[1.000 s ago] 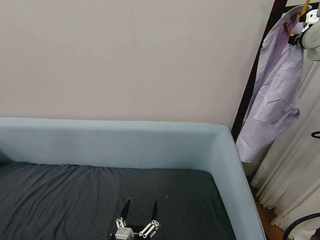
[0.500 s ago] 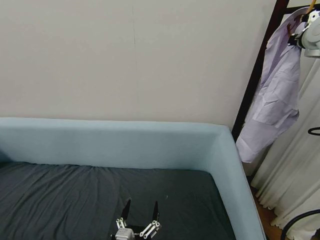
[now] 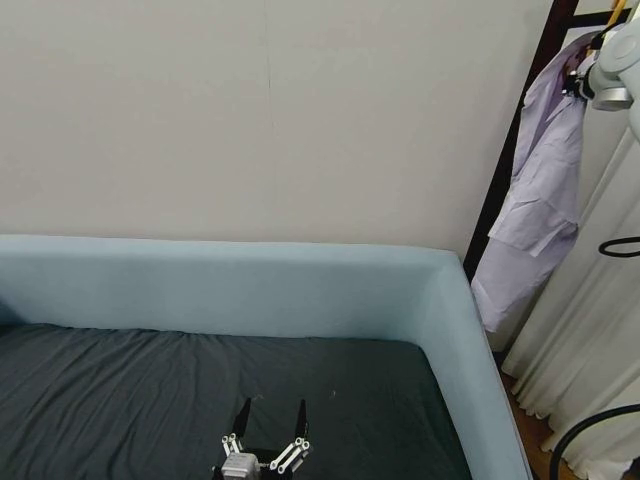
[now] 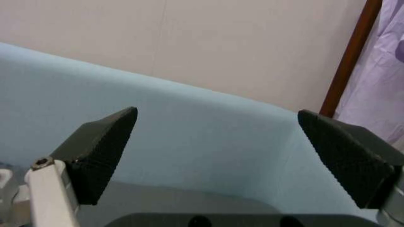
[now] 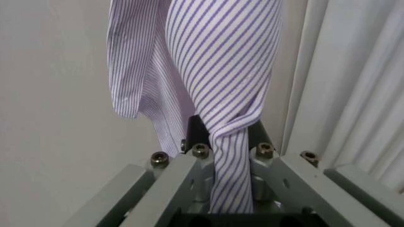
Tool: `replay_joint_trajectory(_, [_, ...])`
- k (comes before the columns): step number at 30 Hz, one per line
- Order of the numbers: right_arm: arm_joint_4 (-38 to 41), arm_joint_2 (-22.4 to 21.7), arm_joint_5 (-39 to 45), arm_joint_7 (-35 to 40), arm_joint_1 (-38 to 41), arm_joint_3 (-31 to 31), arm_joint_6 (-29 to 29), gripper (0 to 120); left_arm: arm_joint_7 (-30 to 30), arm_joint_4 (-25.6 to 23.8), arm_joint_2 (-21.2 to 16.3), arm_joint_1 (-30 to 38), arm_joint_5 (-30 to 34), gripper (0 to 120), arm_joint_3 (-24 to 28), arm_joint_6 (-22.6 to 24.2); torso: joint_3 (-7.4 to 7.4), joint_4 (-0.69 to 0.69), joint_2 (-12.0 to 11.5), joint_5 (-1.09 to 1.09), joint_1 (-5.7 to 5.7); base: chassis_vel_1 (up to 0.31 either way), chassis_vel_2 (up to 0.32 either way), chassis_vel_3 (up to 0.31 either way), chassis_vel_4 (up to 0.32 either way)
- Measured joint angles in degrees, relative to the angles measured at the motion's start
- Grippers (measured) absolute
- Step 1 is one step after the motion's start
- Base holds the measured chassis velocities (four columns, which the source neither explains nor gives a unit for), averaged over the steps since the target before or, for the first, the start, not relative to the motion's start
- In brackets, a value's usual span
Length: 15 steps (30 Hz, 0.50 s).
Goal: Pick up the clothes from the sofa and hang them on the clothes hanger.
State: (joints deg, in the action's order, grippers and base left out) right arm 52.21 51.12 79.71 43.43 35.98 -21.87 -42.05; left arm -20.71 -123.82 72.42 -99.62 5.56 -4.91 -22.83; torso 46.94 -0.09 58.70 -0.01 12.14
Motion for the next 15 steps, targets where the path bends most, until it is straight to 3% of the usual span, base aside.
replay_joint_trajectory(15, [-4.55,2.32,3.91,1.97,1.87,-1.36,0.05,2,0.16,-0.08,0.25,-0.81,-0.48,100,0.78,-0.55,0.00,0.00,0.00,0.00,0.00,0.000,0.000,0.000,0.000])
